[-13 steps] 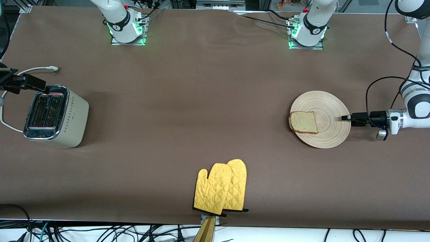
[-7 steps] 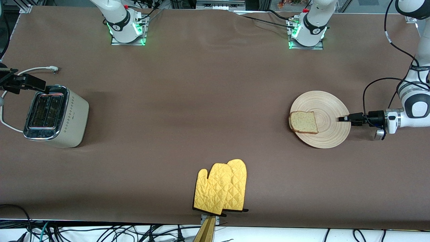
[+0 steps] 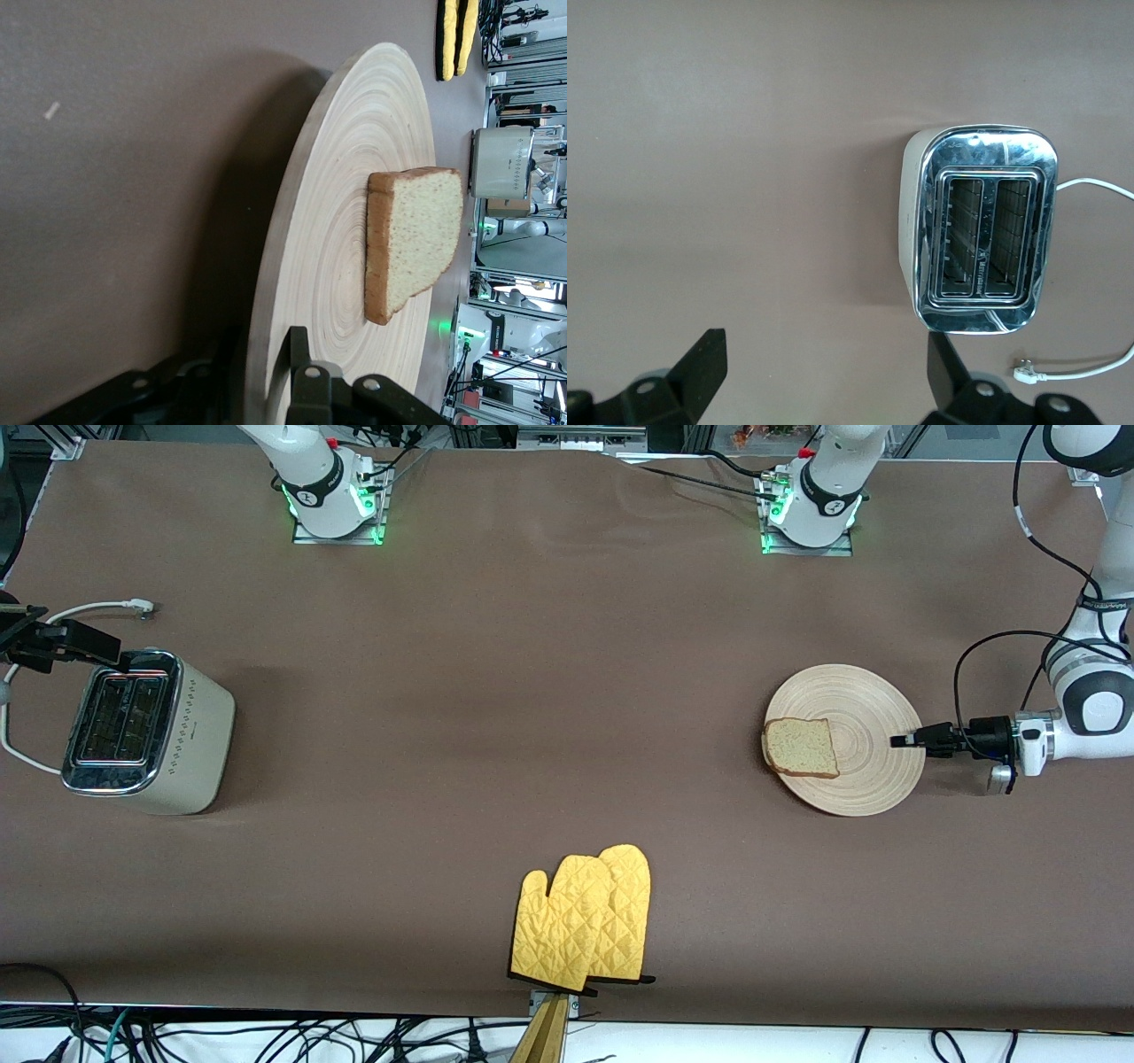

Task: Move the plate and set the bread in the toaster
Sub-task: 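Close the left gripper on the wooden plate's rim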

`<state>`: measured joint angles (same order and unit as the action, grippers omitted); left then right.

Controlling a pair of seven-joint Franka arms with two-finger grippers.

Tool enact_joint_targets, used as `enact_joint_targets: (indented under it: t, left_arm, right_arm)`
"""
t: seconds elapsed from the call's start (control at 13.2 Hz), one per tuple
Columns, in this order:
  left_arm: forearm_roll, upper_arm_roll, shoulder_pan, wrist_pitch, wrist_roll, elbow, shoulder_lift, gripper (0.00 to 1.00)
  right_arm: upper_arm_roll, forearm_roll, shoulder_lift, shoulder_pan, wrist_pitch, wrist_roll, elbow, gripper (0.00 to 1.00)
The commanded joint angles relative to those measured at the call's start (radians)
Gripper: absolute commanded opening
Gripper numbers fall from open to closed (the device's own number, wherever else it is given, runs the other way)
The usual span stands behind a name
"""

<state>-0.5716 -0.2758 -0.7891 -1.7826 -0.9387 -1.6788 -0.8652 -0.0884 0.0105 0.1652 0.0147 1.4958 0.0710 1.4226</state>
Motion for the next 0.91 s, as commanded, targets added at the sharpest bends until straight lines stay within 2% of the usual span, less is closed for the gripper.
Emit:
enact_joint_targets:
  t: [0.0, 0.3, 0.38, 0.46, 0.83]
  left_arm:
    - [-0.027, -0.005, 0.001, -0.043, -0.038, -0.027, -0.011, 0.19]
    - [-0.027, -0.005, 0.008, -0.050, -0.037, -0.027, -0.011, 0.16]
    - [-0.027, -0.005, 0.011, -0.055, -0.037, -0.025, -0.009, 0.10]
    - [-0.027, -0.005, 0.013, -0.055, -0.037, -0.025, -0.009, 0.00]
    - [-0.025, -0.020, 0.021, -0.052, -0.037, -0.022, 0.002, 0.00]
  right_arm:
    - [0.007, -0.004, 0.008, -0.010, -0.005, -0.004, -0.021, 1.00]
    - [0.007, -0.004, 0.008, -0.010, -0.005, -0.004, -0.019, 1.00]
    - [0.007, -0.004, 0.008, -0.010, -0.005, -0.004, -0.021, 1.00]
    - [0.007, -0.004, 0.008, -0.010, -0.005, -0.004, -0.019, 1.00]
    - [0.007, -0.004, 0.008, -0.010, -0.005, -0.004, -0.021, 1.00]
